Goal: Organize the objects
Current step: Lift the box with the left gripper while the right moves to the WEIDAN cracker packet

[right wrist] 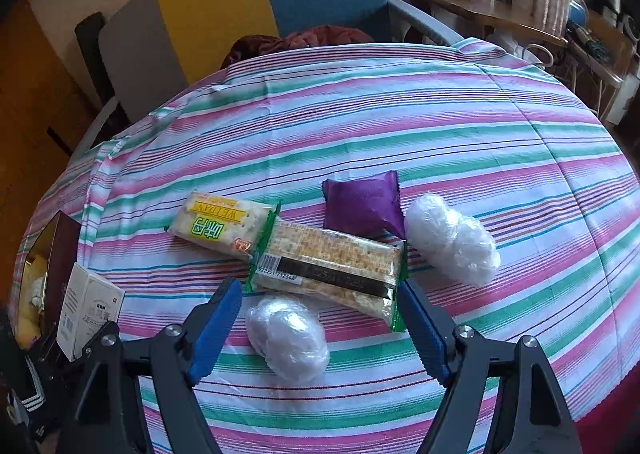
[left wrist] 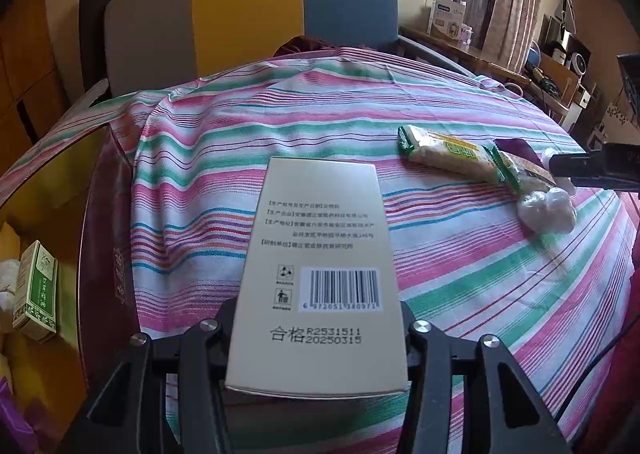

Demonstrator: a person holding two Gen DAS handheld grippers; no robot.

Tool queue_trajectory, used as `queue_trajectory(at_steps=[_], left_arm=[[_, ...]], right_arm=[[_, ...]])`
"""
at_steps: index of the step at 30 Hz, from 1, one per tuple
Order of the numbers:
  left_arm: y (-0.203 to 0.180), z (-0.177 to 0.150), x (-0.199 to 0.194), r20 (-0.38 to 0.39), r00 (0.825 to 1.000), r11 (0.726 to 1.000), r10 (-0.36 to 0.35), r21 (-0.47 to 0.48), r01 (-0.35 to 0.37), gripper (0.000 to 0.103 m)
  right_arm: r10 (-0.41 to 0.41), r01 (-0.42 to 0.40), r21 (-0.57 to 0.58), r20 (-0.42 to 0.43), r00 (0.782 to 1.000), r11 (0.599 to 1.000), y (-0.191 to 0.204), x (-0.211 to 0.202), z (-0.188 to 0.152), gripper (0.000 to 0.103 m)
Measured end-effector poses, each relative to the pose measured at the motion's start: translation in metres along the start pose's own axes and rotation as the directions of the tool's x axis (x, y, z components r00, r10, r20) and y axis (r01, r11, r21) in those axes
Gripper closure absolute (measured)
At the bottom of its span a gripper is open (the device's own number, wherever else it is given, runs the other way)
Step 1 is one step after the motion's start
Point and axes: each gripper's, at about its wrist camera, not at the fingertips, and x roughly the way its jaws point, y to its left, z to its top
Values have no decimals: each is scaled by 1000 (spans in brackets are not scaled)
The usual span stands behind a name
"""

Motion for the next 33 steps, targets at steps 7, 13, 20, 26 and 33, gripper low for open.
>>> queue_trajectory(at_steps=[7,13,20,26,33], left_arm=[[0,0,1,2,1000,1000,-1,3,1,52],[0,0,1,2,1000,1000,-3,3,3,52],[0,0,1,4,1000,1000,-5,3,5,52],[0,0,1,8,1000,1000,-12,2,12,52],[1,-1,1,14,1000,1000,-21,1,21,52]], right_arm=[[4,-8,-218,-20,1000,976,41,8,1,4],[-19,-6,-375,-63,998,927,65,34,17,0],[-67,-2,-503,-119,991,864,89,74,39,0],[-67,-21,-536,-146,987,844,102,98,55,0],[-11,-74,-449,-184,983,890,96,105,53,25]])
